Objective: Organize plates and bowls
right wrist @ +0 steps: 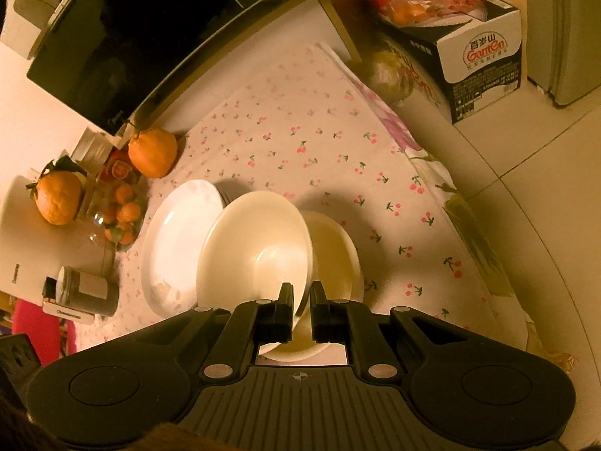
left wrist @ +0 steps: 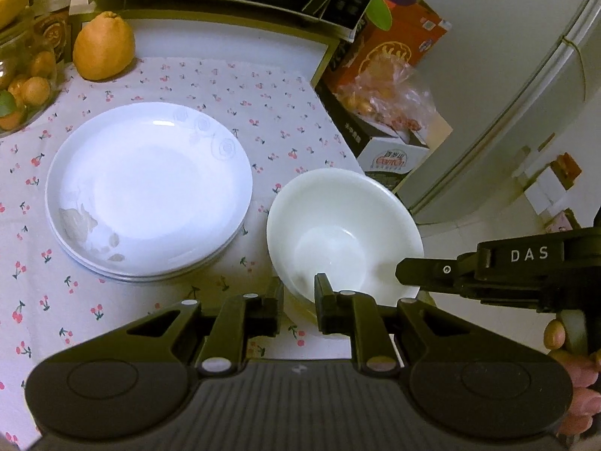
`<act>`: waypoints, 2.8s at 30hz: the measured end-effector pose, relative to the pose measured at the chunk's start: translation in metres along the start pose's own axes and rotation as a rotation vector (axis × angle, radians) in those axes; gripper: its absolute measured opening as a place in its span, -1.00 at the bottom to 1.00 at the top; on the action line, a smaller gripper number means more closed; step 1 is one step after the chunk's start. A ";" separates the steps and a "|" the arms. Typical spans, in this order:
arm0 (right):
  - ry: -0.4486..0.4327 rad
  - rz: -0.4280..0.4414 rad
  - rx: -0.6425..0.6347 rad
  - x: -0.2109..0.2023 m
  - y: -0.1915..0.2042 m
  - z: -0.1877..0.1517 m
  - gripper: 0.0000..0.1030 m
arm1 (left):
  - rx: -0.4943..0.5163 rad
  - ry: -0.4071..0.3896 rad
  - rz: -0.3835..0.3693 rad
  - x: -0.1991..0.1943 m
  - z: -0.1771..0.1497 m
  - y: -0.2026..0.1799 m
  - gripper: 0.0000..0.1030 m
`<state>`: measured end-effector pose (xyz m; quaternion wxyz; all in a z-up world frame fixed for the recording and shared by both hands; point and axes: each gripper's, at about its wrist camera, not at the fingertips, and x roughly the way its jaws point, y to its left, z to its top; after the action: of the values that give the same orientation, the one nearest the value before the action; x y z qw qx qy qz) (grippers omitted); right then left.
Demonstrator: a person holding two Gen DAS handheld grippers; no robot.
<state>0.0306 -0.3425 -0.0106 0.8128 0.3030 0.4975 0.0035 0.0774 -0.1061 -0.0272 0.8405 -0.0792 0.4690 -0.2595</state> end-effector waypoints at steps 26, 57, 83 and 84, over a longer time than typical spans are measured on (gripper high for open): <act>0.017 -0.055 -0.025 0.006 -0.005 0.000 -0.74 | 0.086 0.025 -0.005 0.012 -0.012 -0.008 -0.54; -0.142 -0.031 -0.194 0.001 0.004 -0.006 0.49 | 0.432 -0.084 -0.077 0.008 -0.037 -0.013 0.93; -0.146 0.076 -0.075 0.043 -0.030 -0.012 0.49 | 0.517 -0.067 -0.078 0.043 -0.040 -0.017 0.95; -0.145 0.069 -0.081 0.044 -0.029 -0.012 0.49 | 0.517 -0.067 -0.076 0.044 -0.040 -0.017 0.95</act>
<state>0.0347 -0.3474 -0.0642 0.8575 0.2865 0.4262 0.0297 0.0567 -0.1385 -0.0752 0.8374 0.1123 0.3558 -0.3994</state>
